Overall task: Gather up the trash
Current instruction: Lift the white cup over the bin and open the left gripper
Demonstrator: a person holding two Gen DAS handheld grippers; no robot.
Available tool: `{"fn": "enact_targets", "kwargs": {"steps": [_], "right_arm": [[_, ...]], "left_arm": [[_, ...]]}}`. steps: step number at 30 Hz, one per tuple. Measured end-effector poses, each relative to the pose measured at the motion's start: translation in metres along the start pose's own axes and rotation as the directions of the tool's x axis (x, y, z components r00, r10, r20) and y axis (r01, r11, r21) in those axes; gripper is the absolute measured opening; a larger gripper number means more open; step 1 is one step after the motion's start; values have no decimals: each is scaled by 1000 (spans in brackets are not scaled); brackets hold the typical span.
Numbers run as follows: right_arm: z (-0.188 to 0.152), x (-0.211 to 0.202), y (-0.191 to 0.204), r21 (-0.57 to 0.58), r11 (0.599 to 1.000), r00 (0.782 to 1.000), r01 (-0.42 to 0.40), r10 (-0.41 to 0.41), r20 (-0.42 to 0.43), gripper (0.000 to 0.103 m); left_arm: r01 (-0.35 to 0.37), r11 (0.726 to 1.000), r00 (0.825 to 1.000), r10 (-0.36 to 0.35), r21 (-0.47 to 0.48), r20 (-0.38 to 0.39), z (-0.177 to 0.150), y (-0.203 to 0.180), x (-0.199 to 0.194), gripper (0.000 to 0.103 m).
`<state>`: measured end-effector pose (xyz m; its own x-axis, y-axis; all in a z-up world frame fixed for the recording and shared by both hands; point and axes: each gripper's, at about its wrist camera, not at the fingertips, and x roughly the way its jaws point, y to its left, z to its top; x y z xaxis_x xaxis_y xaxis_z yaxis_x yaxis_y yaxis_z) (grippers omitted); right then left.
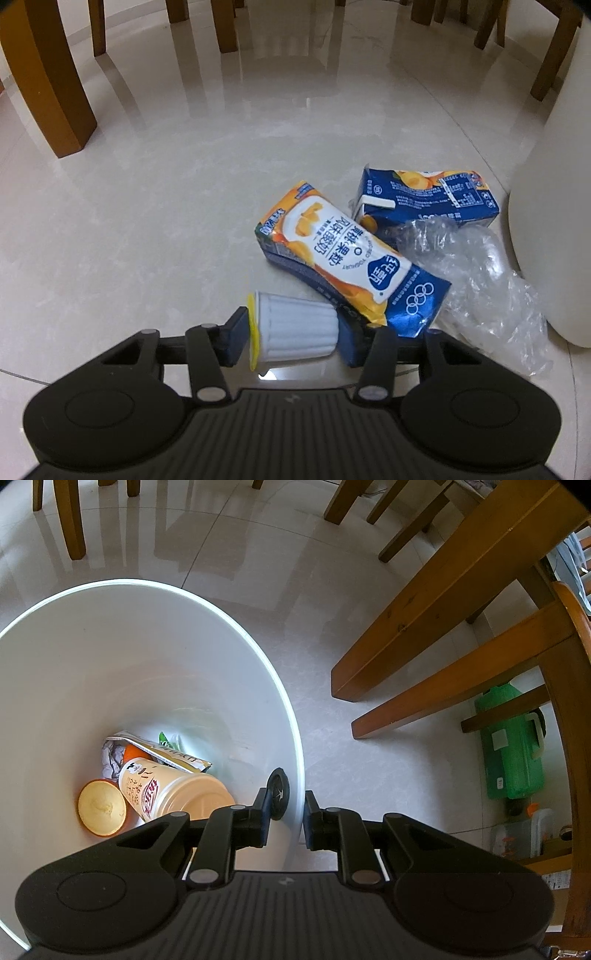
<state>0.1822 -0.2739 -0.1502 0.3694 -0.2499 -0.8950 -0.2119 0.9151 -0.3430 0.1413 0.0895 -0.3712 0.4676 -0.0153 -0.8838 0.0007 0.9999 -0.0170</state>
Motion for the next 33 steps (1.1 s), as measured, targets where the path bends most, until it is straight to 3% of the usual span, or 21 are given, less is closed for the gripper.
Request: {"fn": "enact_targets", "kwargs": {"steps": [6, 9, 12, 18, 27, 33], "right_arm": [[1, 0, 0, 1, 1000, 1000, 2, -2, -3, 21], [0, 0, 0, 1, 1000, 1000, 4, -4, -5, 21], [0, 0, 1, 0, 1000, 1000, 3, -3, -5, 21], [1, 0, 0, 6, 1000, 1000, 2, -2, -7, 21], [1, 0, 0, 12, 1000, 1000, -2, 2, -6, 21], [1, 1, 0, 13, 1000, 1000, -10, 10, -4, 20]], "left_arm": [[-2, 1000, 998, 2, 13, -62, 3, 0, -10, 48], [-3, 997, 995, 12, 80, -104, 7, -7, -25, 48], [11, 989, 990, 9, 145, -138, 13, -15, -50, 48], [106, 966, 986, -72, 235, -149, 35, -35, -123, 48], [258, 896, 964, -218, 362, -149, 87, -89, -224, 48], [363, 825, 927, -365, 432, -83, 118, -130, -278, 48]]}}
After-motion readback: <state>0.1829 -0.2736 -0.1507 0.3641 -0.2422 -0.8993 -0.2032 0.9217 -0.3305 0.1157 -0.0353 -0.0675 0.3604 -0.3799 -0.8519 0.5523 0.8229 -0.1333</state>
